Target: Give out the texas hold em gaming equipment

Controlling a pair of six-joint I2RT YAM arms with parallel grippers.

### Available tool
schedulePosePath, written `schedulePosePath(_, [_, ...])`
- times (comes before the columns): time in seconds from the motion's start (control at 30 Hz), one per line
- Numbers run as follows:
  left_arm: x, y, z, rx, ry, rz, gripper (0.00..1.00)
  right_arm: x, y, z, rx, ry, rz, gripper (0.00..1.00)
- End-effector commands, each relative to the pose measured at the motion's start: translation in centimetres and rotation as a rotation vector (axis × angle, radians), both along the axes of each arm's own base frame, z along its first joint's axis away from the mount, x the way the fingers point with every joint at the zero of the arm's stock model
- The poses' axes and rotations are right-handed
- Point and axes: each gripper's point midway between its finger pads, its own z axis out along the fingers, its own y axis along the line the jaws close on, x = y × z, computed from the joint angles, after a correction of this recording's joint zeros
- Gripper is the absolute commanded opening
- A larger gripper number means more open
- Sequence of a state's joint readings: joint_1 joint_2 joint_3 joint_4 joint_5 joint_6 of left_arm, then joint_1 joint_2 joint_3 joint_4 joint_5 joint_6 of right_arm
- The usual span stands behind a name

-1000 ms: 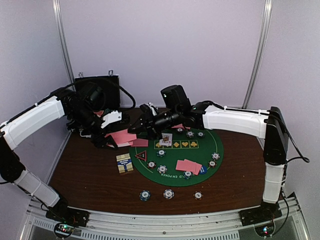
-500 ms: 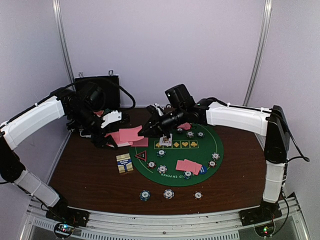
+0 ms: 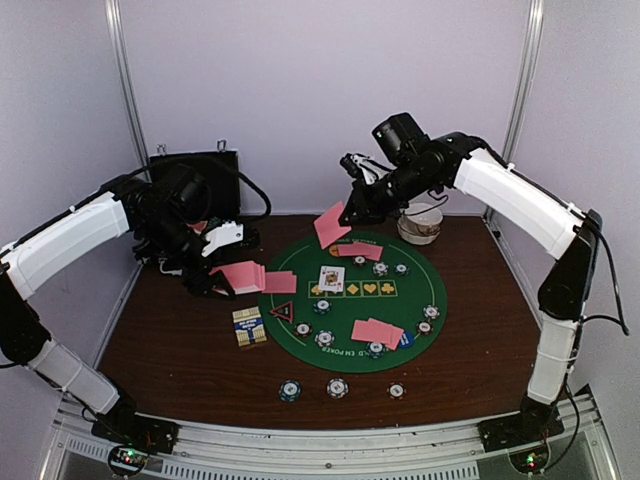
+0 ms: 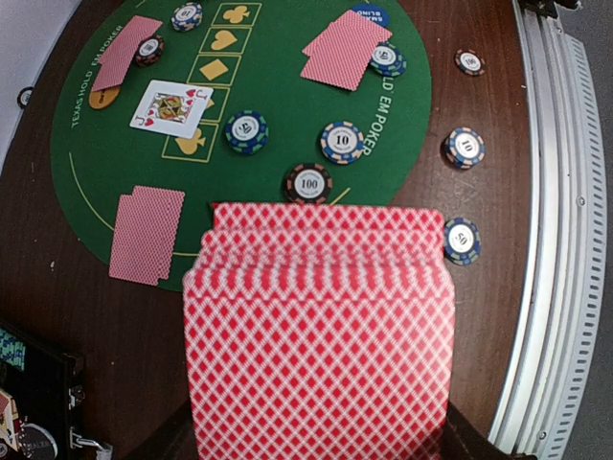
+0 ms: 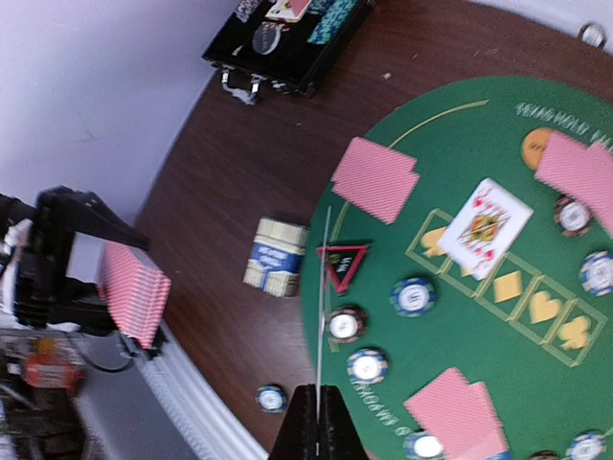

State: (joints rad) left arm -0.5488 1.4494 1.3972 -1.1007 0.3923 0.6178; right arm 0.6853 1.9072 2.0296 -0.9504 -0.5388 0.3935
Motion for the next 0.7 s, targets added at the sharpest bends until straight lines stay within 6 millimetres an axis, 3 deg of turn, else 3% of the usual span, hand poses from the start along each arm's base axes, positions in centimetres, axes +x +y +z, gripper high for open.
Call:
schedulePosePath(0.0, [0.3, -0.2, 0.8, -0.027, -0.022, 0.006, 0.00, 2.3, -4.2, -2.2, -0.421, -0.295, 0.012, 0.00])
schedulePosePath(0.1, [0.2, -0.1, 0.9, -0.029, -0.022, 0.007, 0.00, 4.7, -5.4, -4.1, -0.716, -0.506, 0.029, 0.00])
schedulePosePath(0.33, [0.1, -0.1, 0.9, -0.031, -0.024, 0.008, 0.00, 7.8, -3.6, -8.7, -1.141, -0.860, 0.146, 0.00])
schedulePosePath(0.67, [-0.1, 0.0, 1.1, -0.035, -0.026, 0.009, 0.00, 9.6, -1.1, -16.7, -1.325, -0.907, 0.311, 0.00])
